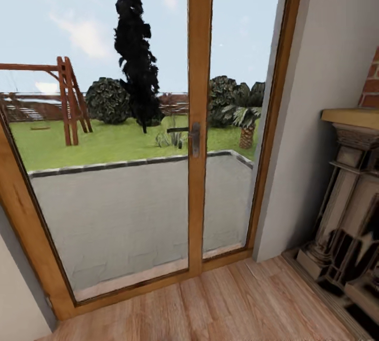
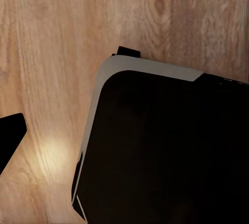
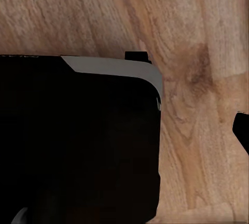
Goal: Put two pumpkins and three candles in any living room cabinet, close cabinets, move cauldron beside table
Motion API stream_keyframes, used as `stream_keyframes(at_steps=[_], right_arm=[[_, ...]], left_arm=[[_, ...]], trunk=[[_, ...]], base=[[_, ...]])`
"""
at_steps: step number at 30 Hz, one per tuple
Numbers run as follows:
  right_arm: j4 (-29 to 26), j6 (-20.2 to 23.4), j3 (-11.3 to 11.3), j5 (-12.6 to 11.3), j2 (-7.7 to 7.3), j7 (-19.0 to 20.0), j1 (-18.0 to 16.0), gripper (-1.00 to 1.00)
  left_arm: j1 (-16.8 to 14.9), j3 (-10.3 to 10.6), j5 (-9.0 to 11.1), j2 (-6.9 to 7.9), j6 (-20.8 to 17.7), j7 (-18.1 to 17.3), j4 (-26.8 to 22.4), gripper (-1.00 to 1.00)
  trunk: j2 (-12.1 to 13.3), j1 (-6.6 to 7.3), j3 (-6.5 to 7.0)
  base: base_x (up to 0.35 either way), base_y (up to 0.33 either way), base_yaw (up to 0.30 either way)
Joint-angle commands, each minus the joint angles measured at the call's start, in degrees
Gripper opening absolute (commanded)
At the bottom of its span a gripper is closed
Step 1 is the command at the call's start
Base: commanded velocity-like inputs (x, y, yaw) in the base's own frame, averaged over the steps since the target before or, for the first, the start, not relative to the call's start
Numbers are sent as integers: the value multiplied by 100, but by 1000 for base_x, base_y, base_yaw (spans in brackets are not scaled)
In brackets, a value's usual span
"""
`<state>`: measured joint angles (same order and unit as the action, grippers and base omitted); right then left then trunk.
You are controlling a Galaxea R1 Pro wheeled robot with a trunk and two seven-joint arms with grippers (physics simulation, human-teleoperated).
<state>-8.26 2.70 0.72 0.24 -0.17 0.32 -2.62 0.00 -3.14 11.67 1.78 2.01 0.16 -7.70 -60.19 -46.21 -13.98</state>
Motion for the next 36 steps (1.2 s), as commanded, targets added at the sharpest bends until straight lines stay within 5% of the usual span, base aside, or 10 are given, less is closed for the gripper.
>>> stream_keyframes(at_steps=[1,16,36], right_arm=[[-9,28,7,3,-1,3,-2,100],[-9,20,7,3,-1,3,-2,100],[-9,20,7,3,-1,3,-2,100]], left_arm=[[0,-27,11,-2,10,2,-3,100],[0,-27,11,-2,10,2,-3,100],[0,-27,11,-2,27,2,-3,100]], trunk=[[37,22,17],[639,352,380],[639,352,490]], base=[[0,0,-267],[0,0,-244],[-34,0,-203]])
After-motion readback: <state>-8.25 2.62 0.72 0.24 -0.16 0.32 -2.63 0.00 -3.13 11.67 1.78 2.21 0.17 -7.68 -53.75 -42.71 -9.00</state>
